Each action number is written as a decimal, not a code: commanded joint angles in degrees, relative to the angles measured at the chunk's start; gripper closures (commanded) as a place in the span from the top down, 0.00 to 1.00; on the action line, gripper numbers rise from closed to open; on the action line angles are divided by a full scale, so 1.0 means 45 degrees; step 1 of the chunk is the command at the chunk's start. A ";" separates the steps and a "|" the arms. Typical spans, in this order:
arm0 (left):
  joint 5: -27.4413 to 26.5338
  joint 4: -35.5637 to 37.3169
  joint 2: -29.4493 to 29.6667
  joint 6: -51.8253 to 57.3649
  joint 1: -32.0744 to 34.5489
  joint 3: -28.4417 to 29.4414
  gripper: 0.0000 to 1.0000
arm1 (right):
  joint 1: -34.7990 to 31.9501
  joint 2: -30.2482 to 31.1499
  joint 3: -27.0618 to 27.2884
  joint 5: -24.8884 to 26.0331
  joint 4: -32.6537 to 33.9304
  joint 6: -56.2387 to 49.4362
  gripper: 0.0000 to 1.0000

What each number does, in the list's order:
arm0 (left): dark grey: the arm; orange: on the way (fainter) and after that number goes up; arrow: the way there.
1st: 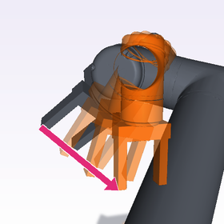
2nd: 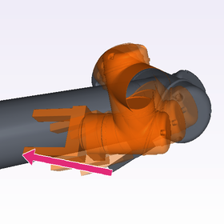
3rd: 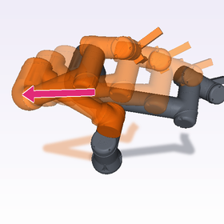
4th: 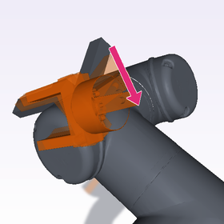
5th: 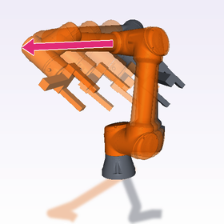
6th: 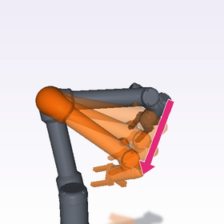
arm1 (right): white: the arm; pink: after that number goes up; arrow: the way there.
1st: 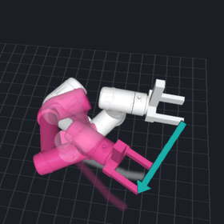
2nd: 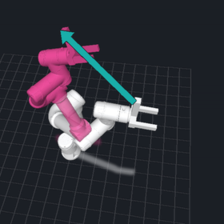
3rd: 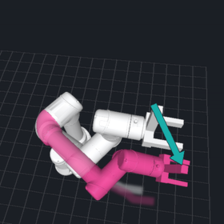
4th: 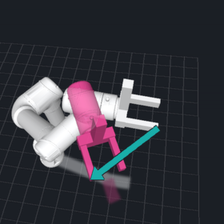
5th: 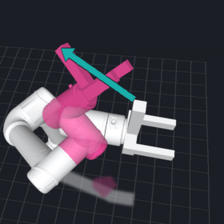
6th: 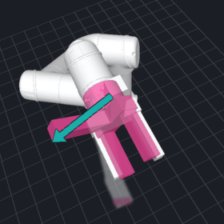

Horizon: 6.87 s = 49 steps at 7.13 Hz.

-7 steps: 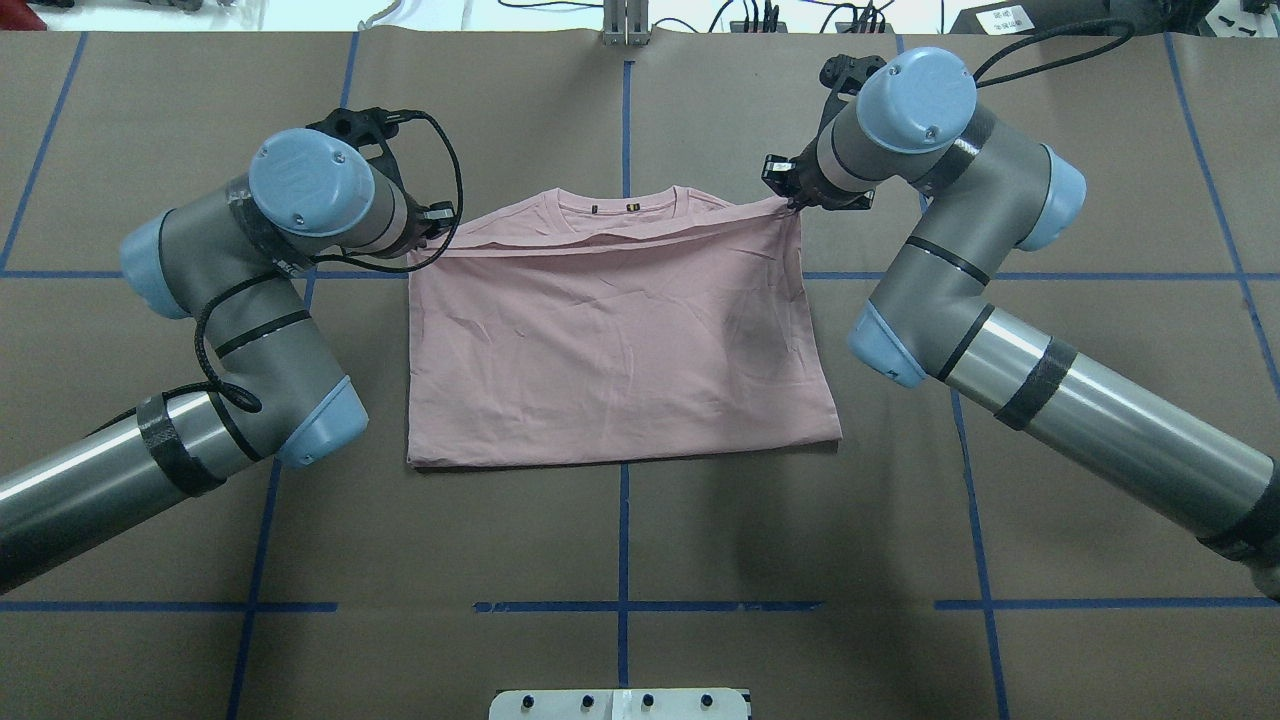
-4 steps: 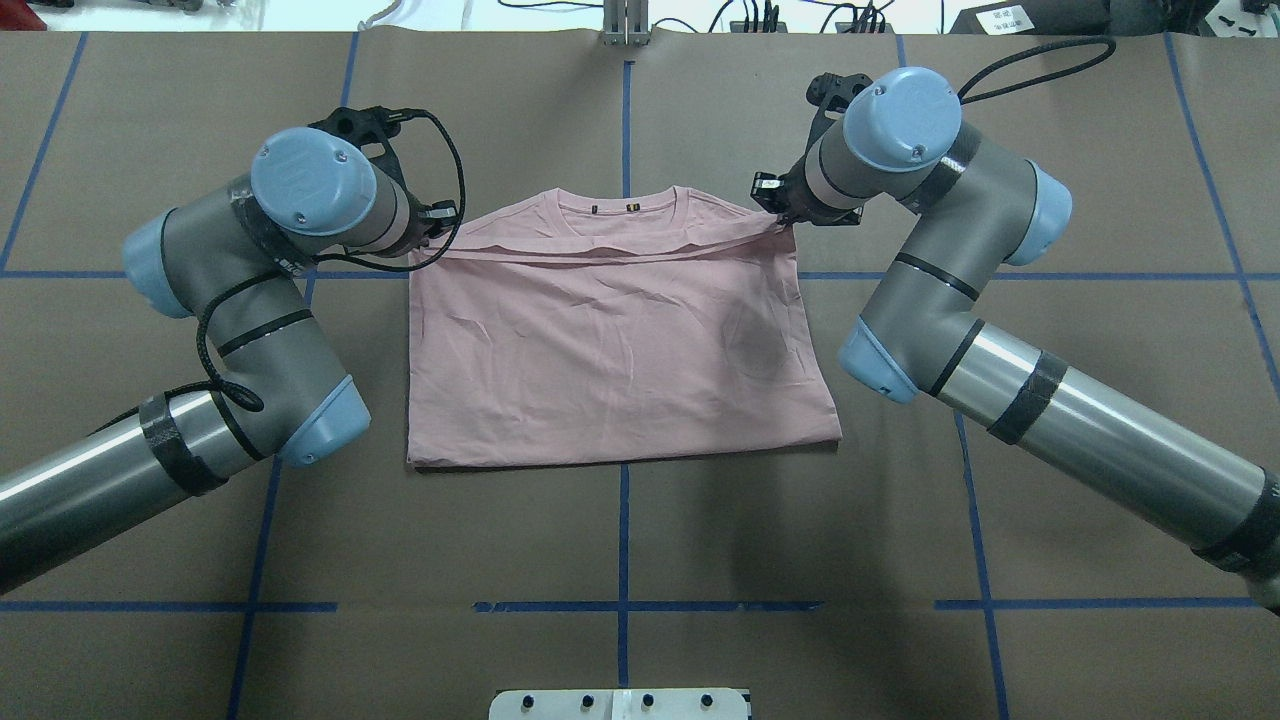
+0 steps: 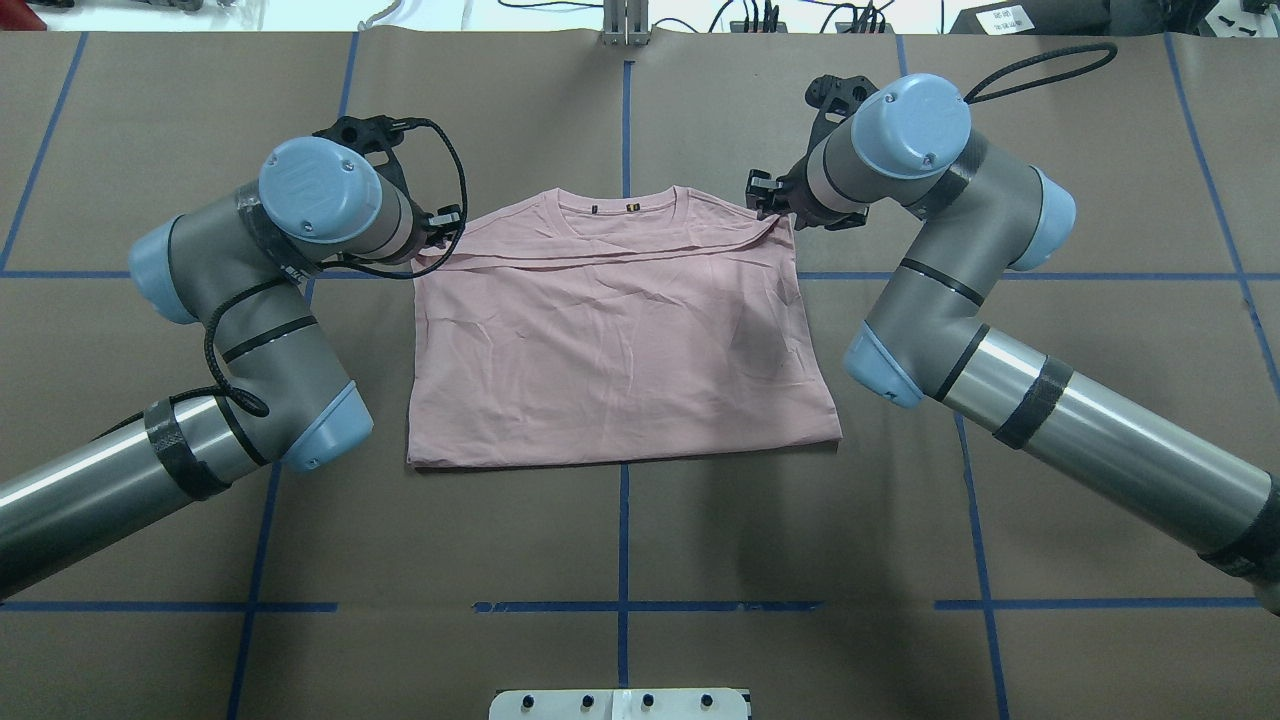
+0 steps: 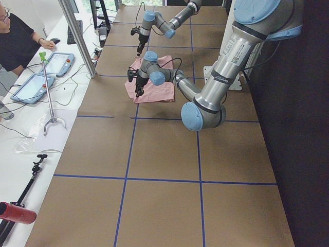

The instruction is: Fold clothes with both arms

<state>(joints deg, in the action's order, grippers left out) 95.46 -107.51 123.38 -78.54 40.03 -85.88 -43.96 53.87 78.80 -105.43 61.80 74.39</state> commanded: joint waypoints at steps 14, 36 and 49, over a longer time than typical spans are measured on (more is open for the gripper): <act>0.0680 0.0160 -0.0229 -0.0828 -0.0263 -0.2029 1.00 | 0.3322 0.4592 0.4716 0.0187 0.0602 0.0792 0.94; 0.0622 0.0180 -0.0210 -0.1257 -0.0537 -0.2479 1.00 | 0.5855 0.9450 0.9614 -0.0243 0.1403 0.2581 0.00; 0.0017 0.3774 -0.0815 -0.8074 -0.5713 -0.4394 0.97 | 0.4554 0.8811 1.0849 -0.0164 0.1247 0.3253 1.00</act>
<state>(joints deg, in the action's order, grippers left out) 95.67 -90.47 119.63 -114.40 14.79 -106.43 -23.51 93.58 127.69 -106.06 67.41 89.03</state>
